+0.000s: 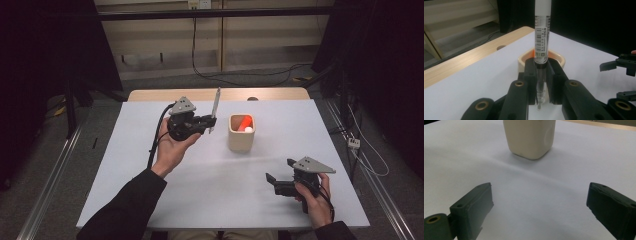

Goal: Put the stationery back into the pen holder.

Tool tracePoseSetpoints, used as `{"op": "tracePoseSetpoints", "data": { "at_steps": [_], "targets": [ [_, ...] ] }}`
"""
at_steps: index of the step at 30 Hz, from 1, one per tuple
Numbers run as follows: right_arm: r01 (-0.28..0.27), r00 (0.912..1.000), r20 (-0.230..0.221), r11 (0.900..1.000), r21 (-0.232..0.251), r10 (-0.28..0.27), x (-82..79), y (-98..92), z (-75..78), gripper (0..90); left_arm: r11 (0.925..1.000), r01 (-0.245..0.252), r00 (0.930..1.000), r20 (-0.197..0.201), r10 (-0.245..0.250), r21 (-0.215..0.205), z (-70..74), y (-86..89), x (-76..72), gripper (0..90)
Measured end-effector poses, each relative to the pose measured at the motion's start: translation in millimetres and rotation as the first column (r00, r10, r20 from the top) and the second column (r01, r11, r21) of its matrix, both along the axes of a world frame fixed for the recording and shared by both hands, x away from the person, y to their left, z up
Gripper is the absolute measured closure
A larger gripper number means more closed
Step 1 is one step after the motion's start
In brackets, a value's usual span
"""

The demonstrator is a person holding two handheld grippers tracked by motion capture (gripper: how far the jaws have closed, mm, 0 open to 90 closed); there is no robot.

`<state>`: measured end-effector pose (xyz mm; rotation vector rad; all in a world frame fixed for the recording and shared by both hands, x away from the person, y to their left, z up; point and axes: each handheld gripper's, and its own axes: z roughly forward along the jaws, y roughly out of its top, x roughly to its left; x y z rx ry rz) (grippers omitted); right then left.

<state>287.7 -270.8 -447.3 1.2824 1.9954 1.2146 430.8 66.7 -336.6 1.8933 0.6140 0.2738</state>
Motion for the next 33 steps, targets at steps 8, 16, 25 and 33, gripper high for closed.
{"op": "tracePoseSetpoints", "data": {
  "at_steps": [8, 16, 25, 33],
  "targets": [
    [-0.002, 1.0, -0.003, 1.0, 0.001, 0.002, 0.1, -0.4, -0.4, 6.8, 0.9999, -0.001, 0.9998, 0.022, 0.002, -0.012, 6.0, -13.3, 3.3, 80.3],
    [-0.001, 1.0, -0.003, 1.0, 0.004, 0.001, 0.2, 0.2, -0.8, 5.9, 0.9999, -0.003, 1.0, 0.006, 0.003, -0.011, 2.3, -33.8, 14.8, 80.4],
    [-0.004, 1.0, -0.004, 1.0, 0.009, 0.004, 0.3, -0.3, -1.3, 5.3, 0.9996, 0.009, 1.0, 0.002, -0.009, 0.029, -1.3, -62.9, 19.7, 80.3],
    [-0.015, 0.9998, -0.014, 1.0, 0.012, 0.015, 0.0, 0.9, -1.6, 5.3, 0.9998, -0.003, 0.9995, -0.03, 0.003, 0.019, -14.8, -75.9, 32.9, 80.3]
  ]
}}
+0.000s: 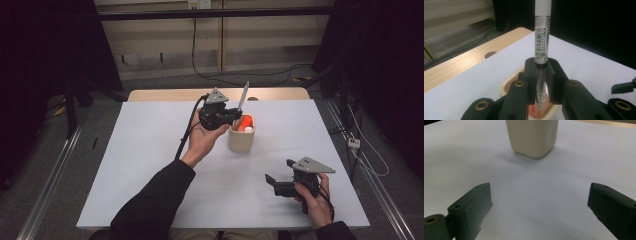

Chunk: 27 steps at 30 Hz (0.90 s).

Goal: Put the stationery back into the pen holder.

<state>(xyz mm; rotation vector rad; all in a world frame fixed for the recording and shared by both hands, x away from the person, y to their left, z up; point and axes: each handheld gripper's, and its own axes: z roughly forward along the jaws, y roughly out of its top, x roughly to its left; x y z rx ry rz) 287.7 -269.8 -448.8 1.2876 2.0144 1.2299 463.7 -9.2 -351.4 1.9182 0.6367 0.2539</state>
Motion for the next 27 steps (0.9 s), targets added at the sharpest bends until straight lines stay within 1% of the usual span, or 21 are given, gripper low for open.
{"op": "tracePoseSetpoints", "data": {
  "at_steps": [1, 4, 5, 7, 8, 10, 15, 18, 19, 21, 23, 24, 25, 27],
  "targets": [
    [-0.003, 1.0, 0.001, 1.0, -0.001, 0.003, 0.3, 0.5, -0.4, 5.3, 1.0, -0.008, 1.0, 0.001, 0.008, 0.004, -2.5, -1.1, 2.9, 80.3],
    [-0.01, 1.0, -0.001, 1.0, -0.005, 0.009, 0.7, 1.2, -1.2, 5.5, 0.9997, -0.023, 0.9995, -0.021, 0.023, 0.002, -10.8, -3.5, 9.5, 80.3],
    [-0.011, 0.9999, -0.001, 1.0, -0.005, 0.011, 0.6, 1.3, -1.2, 5.5, 0.9999, -0.016, 0.9997, -0.021, 0.016, 0.006, -13.1, -5.2, 9.7, 80.3],
    [-0.013, 0.9999, 0.0, 1.0, -0.006, 0.013, 0.7, 1.4, -1.2, 5.5, 0.9996, -0.004, 1.0, -0.006, 0.005, 0.029, -16.8, -8.2, 9.0, 80.3],
    [-0.014, 0.9999, -0.001, 1.0, -0.005, 0.014, 0.7, 1.4, -1.3, 5.5, 0.9995, -0.001, 1.0, -0.005, 0.001, 0.032, -18.7, -9.2, 9.0, 80.3],
    [-0.01, 1.0, -0.002, 1.0, -0.006, 0.009, 0.6, 1.5, -1.4, 5.5, 0.9994, -0.002, 0.9999, -0.012, 0.003, 0.035, -22.4, -10.5, 9.8, 80.3],
    [-0.007, 1.0, -0.002, 1.0, -0.005, 0.007, 0.7, 1.3, -1.4, 5.5, 0.9985, -0.003, 0.9999, -0.015, 0.003, 0.054, -29.1, -14.6, 9.9, 80.2],
    [-0.009, 1.0, -0.001, 1.0, -0.005, 0.009, 0.5, 1.4, -1.4, 5.5, 0.9988, -0.017, 0.9997, -0.019, 0.018, 0.046, -30.8, -13.0, 10.2, 79.8],
    [-0.009, 1.0, 0.0, 1.0, -0.007, 0.009, 0.7, 1.1, -1.6, 5.5, 0.999, -0.022, 0.9995, -0.021, 0.023, 0.037, -31.5, -12.3, 10.3, 78.5],
    [-0.011, 0.9999, 0.001, 1.0, -0.008, 0.011, 0.9, 0.7, -1.7, 5.5, 0.999, -0.033, 0.9993, -0.018, 0.033, 0.031, -31.5, -10.0, 10.1, 68.6],
    [-0.009, 1.0, 0.001, 1.0, -0.005, 0.009, 0.5, 0.9, -1.2, 5.4, 0.9988, -0.045, 0.999, -0.005, 0.045, 0.018, -29.5, -6.2, 8.1, 59.5],
    [-0.009, 1.0, 0.0, 1.0, -0.005, 0.009, 0.6, 0.9, -1.3, 5.4, 0.9983, -0.056, 0.9984, 0.006, 0.055, 0.018, -27.9, -4.9, 6.6, 53.7],
    [-0.01, 0.9999, -0.001, 1.0, -0.007, 0.01, 0.8, 0.7, -1.5, 5.4, 0.9974, -0.065, 0.9978, 0.015, 0.065, 0.03, -26.0, -3.6, 5.4, 47.8],
    [-0.01, 0.9999, -0.002, 1.0, -0.006, 0.01, 1.1, 1.3, -1.7, 5.4, 0.997, -0.07, 0.9975, 0.014, 0.07, 0.031, -23.5, 0.6, 4.8, 38.4]
  ]
}}
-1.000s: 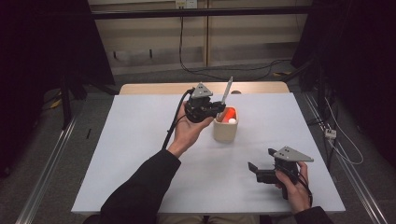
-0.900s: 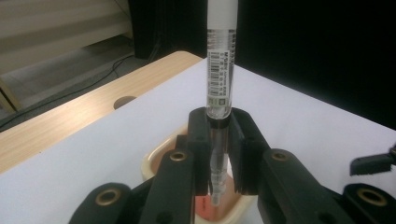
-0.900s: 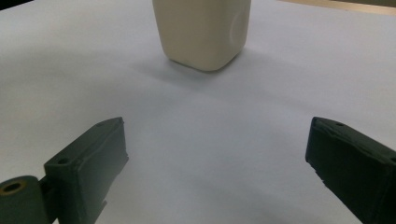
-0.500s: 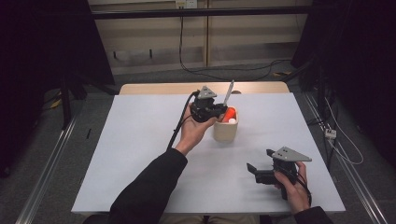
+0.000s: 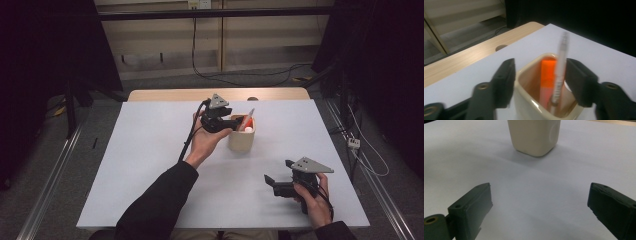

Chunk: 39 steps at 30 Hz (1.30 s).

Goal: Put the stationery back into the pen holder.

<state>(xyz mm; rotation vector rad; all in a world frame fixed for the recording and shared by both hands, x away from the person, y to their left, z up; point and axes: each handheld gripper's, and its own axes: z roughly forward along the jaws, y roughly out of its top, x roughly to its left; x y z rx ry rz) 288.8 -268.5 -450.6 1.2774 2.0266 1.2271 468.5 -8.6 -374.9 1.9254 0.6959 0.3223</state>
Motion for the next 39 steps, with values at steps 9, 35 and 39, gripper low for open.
{"op": "tracePoseSetpoints", "data": {
  "at_steps": [9, 35, 39],
  "targets": [
    [-0.003, 1.0, 0.001, 1.0, -0.002, 0.003, -0.3, 1.0, 0.4, 5.4, 0.9997, -0.017, 0.9997, -0.015, 0.018, 0.019, 2.5, 19.8, -1.5, 13.8],
    [0.001, 1.0, 0.004, 1.0, -0.004, -0.001, 0.6, 1.8, 0.5, 5.4, 0.9997, -0.007, 0.9998, 0.017, 0.007, 0.024, 16.5, 77.6, -36.2, 4.6],
    [-0.001, 1.0, 0.008, 1.0, -0.007, 0.002, 0.8, 2.0, 0.4, 5.4, 0.9998, 0.001, 0.9998, 0.02, -0.001, 0.022, 16.4, 84.2, -40.8, 5.0]
  ]
}}
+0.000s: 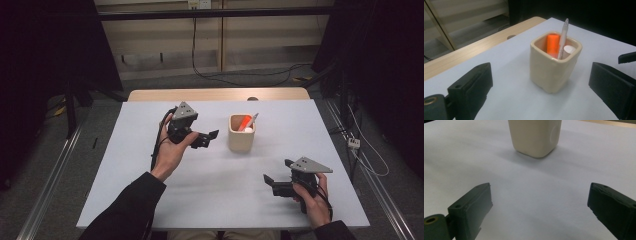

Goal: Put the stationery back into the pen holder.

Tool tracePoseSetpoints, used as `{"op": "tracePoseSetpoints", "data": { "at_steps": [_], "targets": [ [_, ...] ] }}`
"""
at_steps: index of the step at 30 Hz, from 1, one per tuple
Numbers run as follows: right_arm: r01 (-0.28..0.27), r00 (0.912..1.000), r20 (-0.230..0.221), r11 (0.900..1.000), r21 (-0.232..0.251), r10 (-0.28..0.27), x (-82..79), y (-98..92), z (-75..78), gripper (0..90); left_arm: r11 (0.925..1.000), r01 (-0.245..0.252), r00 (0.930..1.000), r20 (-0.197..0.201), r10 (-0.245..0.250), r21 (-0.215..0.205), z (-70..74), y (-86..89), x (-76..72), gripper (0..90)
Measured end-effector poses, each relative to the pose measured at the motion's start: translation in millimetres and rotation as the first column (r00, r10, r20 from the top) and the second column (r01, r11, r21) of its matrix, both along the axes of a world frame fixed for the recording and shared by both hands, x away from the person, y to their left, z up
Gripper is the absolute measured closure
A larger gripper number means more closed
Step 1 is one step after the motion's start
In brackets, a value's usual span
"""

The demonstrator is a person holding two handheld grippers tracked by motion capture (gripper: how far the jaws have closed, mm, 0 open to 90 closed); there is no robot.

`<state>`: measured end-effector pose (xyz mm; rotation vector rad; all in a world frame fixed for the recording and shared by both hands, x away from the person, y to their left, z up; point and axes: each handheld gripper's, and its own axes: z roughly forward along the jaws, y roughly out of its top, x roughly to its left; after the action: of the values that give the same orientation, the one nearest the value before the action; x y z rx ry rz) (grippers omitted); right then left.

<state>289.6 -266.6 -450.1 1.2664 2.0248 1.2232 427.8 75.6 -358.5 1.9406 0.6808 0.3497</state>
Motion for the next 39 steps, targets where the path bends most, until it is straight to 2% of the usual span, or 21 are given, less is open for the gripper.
{"op": "tracePoseSetpoints", "data": {
  "at_steps": [13, 20, 23, 27, 29, 34, 39],
  "targets": [
    [0.007, 1.0, 0.004, 1.0, 0.003, -0.007, 0.1, -0.3, 0.2, 5.4, 0.9999, 0.011, 0.9999, 0.009, -0.011, 0.006, -0.9, 19.0, -23.9, 5.5],
    [0.013, 0.9999, 0.007, 1.0, 0.002, -0.013, 0.0, -0.9, 0.5, 5.4, 0.9997, 0.006, 0.9998, 0.017, -0.007, 0.025, -3.6, 32.8, -36.8, 5.4],
    [0.013, 0.9999, 0.007, 1.0, 0.002, -0.013, 0.1, -0.4, 0.2, 5.4, 0.9986, 0.008, 0.9995, 0.03, -0.009, 0.051, -3.9, 38.5, -41.7, 5.5],
    [0.009, 0.9999, 0.007, 1.0, 0.0, -0.009, 0.2, -0.3, -0.1, 5.4, 0.9981, 0.002, 0.999, 0.043, -0.005, 0.062, -4.1, 48.3, -48.5, 5.5],
    [0.009, 0.9999, 0.006, 1.0, 0.0, -0.009, 0.3, -0.1, -0.1, 5.4, 0.9984, -0.004, 0.9993, 0.036, 0.002, 0.056, -6.2, 55.1, -51.2, 5.5],
    [0.009, 0.9999, 0.007, 1.0, -0.004, -0.009, 0.3, 0.4, -0.2, 5.4, 0.9969, -0.023, 0.9997, -0.002, 0.023, 0.075, -16.2, 70.4, -57.8, 5.5],
    [0.003, 1.0, -0.001, 1.0, -0.002, -0.003, 1.0, 2.0, -1.2, 5.4, 0.9959, -0.052, 0.9986, -0.008, 0.053, 0.074, -24.0, 83.3, -63.2, 5.7]
  ]
}}
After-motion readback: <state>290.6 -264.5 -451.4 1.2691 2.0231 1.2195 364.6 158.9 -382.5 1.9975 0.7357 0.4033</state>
